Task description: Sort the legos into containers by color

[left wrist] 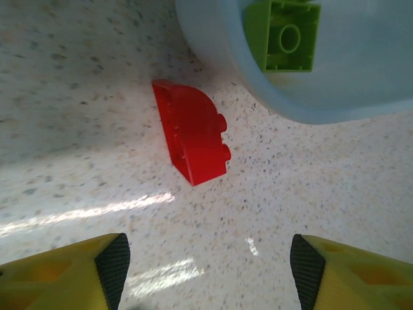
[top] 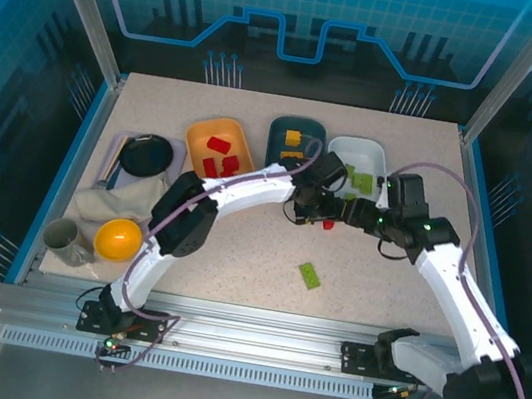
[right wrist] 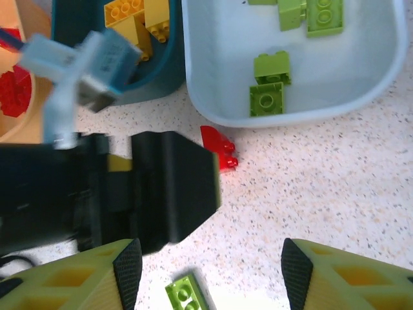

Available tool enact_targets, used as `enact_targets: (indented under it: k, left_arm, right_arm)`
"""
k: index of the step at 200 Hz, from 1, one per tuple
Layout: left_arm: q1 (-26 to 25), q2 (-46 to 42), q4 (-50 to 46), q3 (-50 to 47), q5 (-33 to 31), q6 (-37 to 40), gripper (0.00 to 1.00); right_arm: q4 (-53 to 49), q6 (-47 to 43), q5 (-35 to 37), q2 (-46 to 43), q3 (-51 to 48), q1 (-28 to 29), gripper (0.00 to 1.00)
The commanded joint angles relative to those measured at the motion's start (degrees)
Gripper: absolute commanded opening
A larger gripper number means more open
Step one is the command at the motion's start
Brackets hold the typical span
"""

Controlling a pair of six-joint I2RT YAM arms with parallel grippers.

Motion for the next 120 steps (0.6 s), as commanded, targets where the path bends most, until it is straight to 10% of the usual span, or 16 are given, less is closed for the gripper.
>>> enact_targets:
  k: [1, 120]
  left_arm:
    - [-1.2, 4.0, -6.0, 5.3, -5.7, -0.8, 0.68]
    - [-3.0, 12.7, -7.6, 13.9, -18.4, -2.6, 0.37]
  right_arm:
    - [-3.5, -1.5, -1.4, -4.3, -1.3, -2.1, 0.62]
    - [-8.4, -1.0, -3.1, -12.1, -5.6, -3.8, 0.63]
